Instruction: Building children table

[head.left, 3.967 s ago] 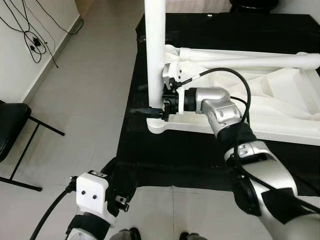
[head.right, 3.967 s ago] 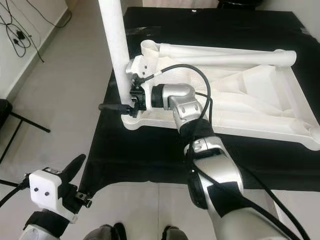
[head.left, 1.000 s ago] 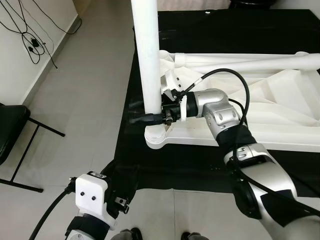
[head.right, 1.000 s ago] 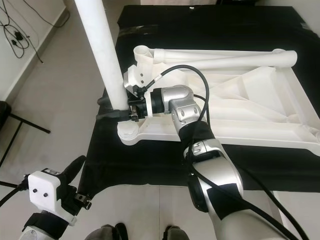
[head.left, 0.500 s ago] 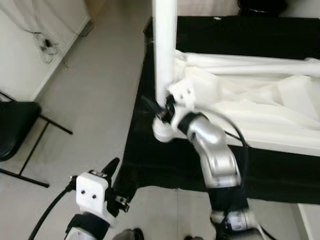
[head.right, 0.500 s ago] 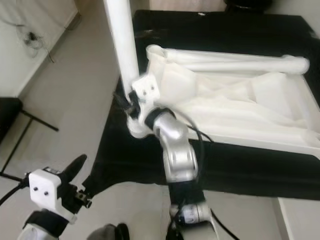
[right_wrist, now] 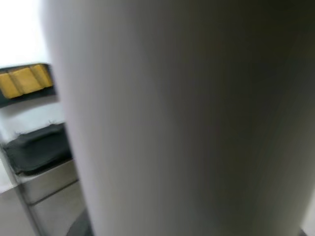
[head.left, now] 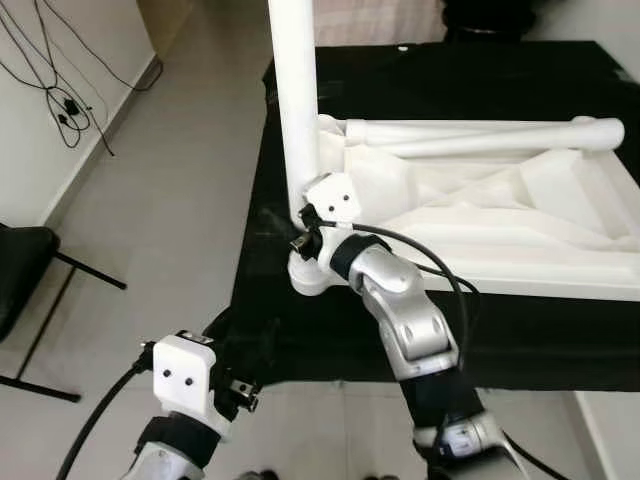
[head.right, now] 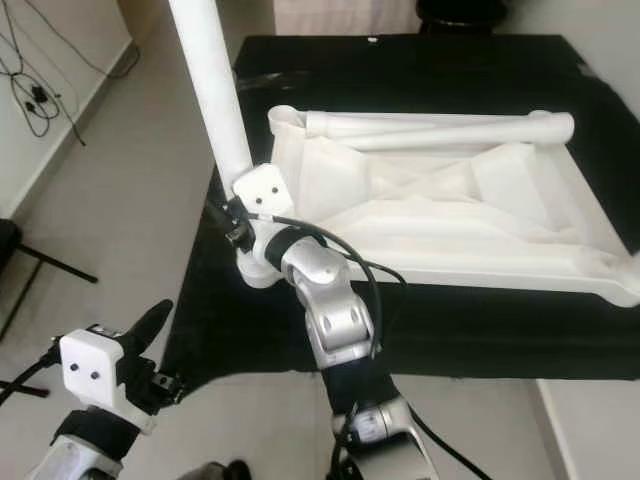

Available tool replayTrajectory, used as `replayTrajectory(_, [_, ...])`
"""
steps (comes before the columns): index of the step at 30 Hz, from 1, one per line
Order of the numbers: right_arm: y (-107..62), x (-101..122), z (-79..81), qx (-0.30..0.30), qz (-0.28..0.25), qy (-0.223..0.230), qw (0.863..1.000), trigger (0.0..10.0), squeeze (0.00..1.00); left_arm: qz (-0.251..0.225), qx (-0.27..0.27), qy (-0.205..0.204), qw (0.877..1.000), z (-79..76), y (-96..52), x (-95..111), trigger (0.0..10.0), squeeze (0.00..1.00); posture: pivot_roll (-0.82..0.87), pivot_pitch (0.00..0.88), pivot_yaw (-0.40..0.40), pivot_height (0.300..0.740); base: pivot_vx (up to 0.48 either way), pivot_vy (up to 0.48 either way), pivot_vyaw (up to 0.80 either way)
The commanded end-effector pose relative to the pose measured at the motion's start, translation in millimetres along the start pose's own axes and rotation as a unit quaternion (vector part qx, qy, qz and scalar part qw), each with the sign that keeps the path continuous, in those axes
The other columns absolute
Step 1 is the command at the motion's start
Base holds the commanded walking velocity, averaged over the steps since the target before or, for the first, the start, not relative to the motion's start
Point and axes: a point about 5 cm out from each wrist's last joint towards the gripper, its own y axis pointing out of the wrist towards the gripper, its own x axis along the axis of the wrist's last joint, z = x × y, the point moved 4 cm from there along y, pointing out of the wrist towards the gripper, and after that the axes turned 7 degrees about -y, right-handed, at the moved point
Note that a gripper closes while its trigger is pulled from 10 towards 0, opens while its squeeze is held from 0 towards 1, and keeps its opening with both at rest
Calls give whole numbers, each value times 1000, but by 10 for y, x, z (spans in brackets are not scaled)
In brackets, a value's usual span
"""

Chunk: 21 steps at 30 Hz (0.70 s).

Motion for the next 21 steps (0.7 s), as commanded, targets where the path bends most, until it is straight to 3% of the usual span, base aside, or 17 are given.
replayTrajectory(1, [84, 192, 164, 32, -28, 20, 999, 10000, 1000, 9, 5, -1, 1000, 19, -18, -40, 10000, 0, 65, 210, -6, 740, 0, 0, 0])
replayTrajectory(2, [93, 270, 161, 78, -43, 14, 996, 10000, 1000, 9, 5, -2, 1000, 10, -20, -38, 10000, 0, 75, 215, -8, 740, 0, 0, 0])
replayTrajectory(3, [93, 270, 161, 78, -43, 14, 996, 10000, 1000, 9, 5, -2, 1000, 10, -20, -38, 10000, 0, 75, 215, -8, 740, 0, 0, 0])
replayTrajectory(4, [93, 357, 164, 137, -62, -7, 989, 10000, 294, 9, 4, -2, 1000, 1, -23, -36, 10000, 0, 77, 215, -9, 740, 0, 0, 0])
replayTrajectory(5, [93, 357, 164, 137, -62, -7, 989, 10000, 294, 9, 4, -2, 1000, 1, -23, -36, 10000, 0, 77, 215, -9, 740, 0, 0, 0])
replayTrajectory(6, [82, 416, 161, 177, -74, -23, 981, 10000, 294, 9, 4, -3, 1000, -4, -24, -36, 10000, 0, 77, 215, -9, 740, 0, 0, 0])
replayTrajectory(7, [64, 464, 159, 225, -82, -34, 970, 10000, 0, 8, 4, -3, 1000, -13, -26, -32, 10000, 0, 89, 220, -11, 740, 0, 0, 0])
replayTrajectory(9, [58, 500, 140, 278, -84, -49, 956, 10000, 0, 8, 4, -3, 1000, -20, -29, -27, 10000, 0, 99, 224, -7, 740, 0, 0, 0])
replayTrajectory(11, [58, 500, 140, 278, -84, -49, 956, 10000, 0, 8, 4, -3, 1000, -20, -29, -27, 10000, 0, 99, 224, -7, 740, 0, 0, 0])
replayTrajectory(12, [39, 497, 149, 317, -80, -65, 943, 10000, 0, 8, 4, -3, 1000, -24, -35, -24, 10000, 0, 112, 225, -4, 740, 0, 0, 0])
replayTrajectory(13, [-19, 485, 168, 377, -70, -77, 920, 10000, 0, 9, 4, -3, 1000, -32, -44, -21, 10000, 0, 125, 232, -11, 740, 0, 0, 0])
replayTrajectory(15, [-19, 485, 168, 377, -70, -77, 920, 10000, 0, 9, 4, -3, 1000, -32, -44, -21, 10000, 0, 125, 232, -11, 740, 0, 0, 0])
replayTrajectory(16, [-65, 487, 168, 418, -63, -82, 903, 10000, 0, 10, 4, -3, 1000, -40, -57, -17, 10000, 0, 132, 236, -13, 740, 0, 0, 0])
replayTrajectory(17, [-48, 521, 134, 431, -61, -81, 897, 10000, 0, 11, 4, -3, 1000, -50, -72, -12, 10000, 0, 138, 243, -14, 740, 0, 0, 0])
replayTrajectory(21, [9, 574, 83, 437, -59, -67, 895, 10000, 0, 12, 5, -3, 1000, -64, -94, -7, 10000, 0, 143, 248, -13, 740, 0, 0, 0])
